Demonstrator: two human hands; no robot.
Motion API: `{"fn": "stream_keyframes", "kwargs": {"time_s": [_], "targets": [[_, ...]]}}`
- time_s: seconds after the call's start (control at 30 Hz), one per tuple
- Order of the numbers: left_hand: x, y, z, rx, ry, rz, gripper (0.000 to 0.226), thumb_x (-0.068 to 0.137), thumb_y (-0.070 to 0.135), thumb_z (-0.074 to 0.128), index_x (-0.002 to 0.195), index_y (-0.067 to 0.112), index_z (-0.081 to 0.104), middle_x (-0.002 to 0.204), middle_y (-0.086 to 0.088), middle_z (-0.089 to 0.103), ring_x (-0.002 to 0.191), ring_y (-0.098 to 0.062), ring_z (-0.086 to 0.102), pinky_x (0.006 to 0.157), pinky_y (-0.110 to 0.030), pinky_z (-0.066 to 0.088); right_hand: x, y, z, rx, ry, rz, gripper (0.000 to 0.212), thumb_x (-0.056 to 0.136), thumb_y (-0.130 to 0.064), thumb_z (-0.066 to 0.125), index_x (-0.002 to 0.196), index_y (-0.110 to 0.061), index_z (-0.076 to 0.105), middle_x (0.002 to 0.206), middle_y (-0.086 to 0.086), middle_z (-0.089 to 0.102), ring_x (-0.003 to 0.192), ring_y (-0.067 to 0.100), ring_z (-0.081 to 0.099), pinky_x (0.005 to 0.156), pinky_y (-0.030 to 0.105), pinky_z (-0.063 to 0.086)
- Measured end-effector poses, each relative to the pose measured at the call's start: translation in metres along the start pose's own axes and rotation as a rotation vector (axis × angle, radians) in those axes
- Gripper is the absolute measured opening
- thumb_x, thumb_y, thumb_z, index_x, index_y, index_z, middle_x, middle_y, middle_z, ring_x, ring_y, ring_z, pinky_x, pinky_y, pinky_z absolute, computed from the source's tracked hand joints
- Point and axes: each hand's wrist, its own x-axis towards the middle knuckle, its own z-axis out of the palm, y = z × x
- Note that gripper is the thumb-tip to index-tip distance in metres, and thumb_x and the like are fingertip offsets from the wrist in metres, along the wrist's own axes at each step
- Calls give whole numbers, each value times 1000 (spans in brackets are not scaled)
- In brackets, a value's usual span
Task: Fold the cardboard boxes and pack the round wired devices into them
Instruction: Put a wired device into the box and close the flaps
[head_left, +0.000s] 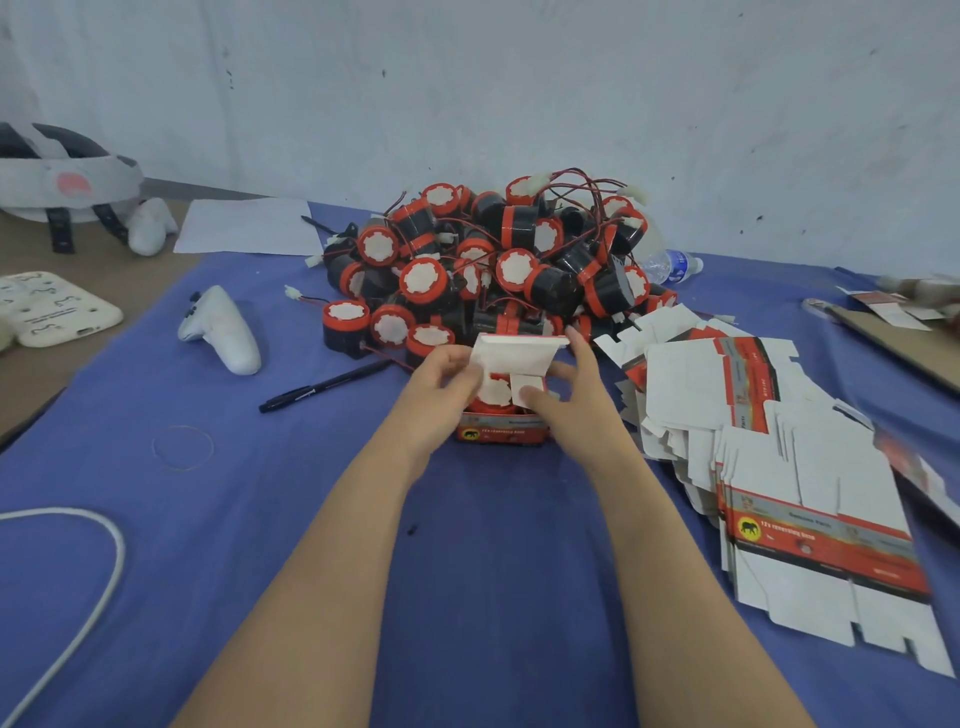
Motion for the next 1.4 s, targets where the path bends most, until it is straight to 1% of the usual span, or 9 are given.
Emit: {"fn": "stream_keyframes", "kwargs": {"time_s": [0.13,0.3,0.47,0.57,0.73,0.87,1.03,1.23,1.4], "targets": [[-1,-7,-2,151,38,164,32,94,2,52,92,34,51,101,11,58,81,-7,53,56,-9,44,0,-1,-4,-117,-130,-116,34,94,-4,54,116,-30,57,107,-13,61,101,9,60,78,14,50],[1,-9,-3,145,63,115,36,96,-1,41,84,30,56,106,3,61,93,-14,59,63,-21,51,-3,0,-22,-86,-396,13,40,91,-25,63,125,-44,53,114,-24,58,99,-3,58,70,10,49],[1,-3,-5,-93,38,-26,37,99,9,38,85,22,69,102,-1,67,92,-13,65,76,-31,59,-3,1,-24,-109,-324,-25,38,91,-23,62,124,-41,54,113,-21,57,102,1,57,75,12,53],[-4,-4,-4,79,-59,47,21,94,18,53,94,34,65,107,7,62,92,-8,63,63,-16,51,-4,0,-23,-110,-327,-40,34,92,-23,61,117,-44,55,110,-24,57,100,1,58,73,13,52],[-6,-3,-3,203,-121,114,28,90,11,57,107,32,65,115,5,58,101,-12,59,77,-19,49,-3,2,-22,-98,-308,12,22,96,-34,52,113,-47,61,112,-12,64,101,9,60,82,25,54],[-6,0,1,172,-117,93,29,88,4,55,98,26,72,108,7,58,103,-14,57,88,-27,50,-3,2,-18,-134,-251,5,25,101,-31,45,112,-44,63,101,-12,66,81,2,57,61,12,45],[-5,-4,-3,243,-132,173,25,92,17,61,112,31,66,119,5,60,103,-12,59,85,-20,51,-3,4,-21,-139,-286,8,31,93,-38,58,122,-46,54,114,-18,58,98,4,56,65,14,47],[-2,-8,-3,292,-106,205,27,95,29,58,122,29,60,130,0,52,109,-16,56,90,-27,51,-3,6,-22,-139,-240,-77,29,93,-27,60,115,-44,54,102,-27,55,82,-17,56,59,5,44],[-4,-9,-1,337,-72,254,23,95,32,56,118,33,59,127,7,49,106,-10,53,78,-10,46,-4,4,-21,-136,-214,-67,21,94,-30,58,106,-47,55,100,-26,57,81,-21,55,57,6,45]]}}
